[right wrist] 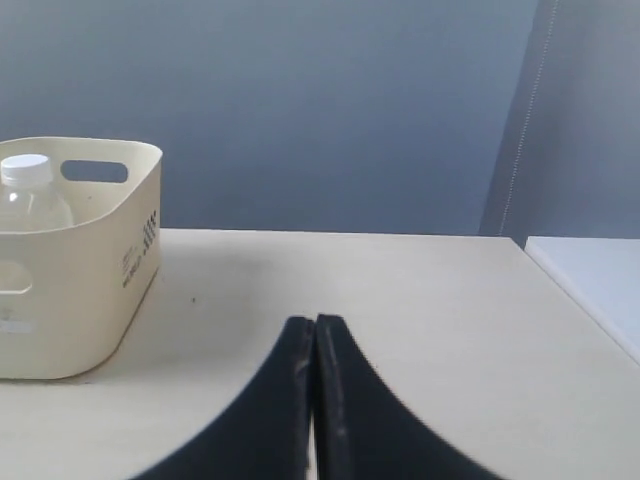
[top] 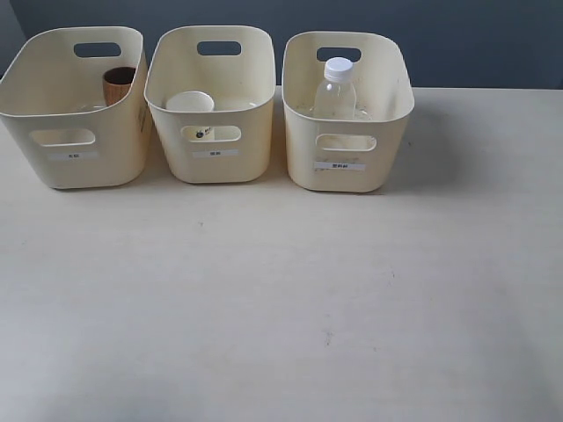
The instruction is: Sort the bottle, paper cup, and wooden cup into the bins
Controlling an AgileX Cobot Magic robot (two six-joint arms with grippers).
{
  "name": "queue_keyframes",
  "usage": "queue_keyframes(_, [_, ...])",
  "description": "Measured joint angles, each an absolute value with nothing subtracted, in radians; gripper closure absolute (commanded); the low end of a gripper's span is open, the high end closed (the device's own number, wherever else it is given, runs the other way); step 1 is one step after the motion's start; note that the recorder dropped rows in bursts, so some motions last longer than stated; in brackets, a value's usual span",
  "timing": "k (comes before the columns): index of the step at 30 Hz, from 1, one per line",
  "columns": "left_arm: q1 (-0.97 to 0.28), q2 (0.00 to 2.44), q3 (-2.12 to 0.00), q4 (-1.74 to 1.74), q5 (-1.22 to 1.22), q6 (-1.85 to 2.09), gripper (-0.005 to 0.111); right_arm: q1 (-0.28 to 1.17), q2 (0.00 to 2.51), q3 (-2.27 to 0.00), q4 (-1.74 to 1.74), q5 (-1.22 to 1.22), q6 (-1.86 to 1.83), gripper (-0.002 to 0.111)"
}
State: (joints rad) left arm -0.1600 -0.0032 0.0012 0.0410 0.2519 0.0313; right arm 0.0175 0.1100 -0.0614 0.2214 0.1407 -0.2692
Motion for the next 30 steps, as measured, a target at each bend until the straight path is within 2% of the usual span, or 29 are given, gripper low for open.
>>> queue_keyframes(7, [-0.16,-0.003,0.001,0.041,0.252,0.031,0.107,0.018,0.039,-0.007,-0.081,0.042,0.065,0.108])
queue_keyframes(30, [-0.16,-0.003,0.001,0.041,0.252,0.031,0.107,0.018,0.007,-0.007,-0.161,0.034,0.109,0.108])
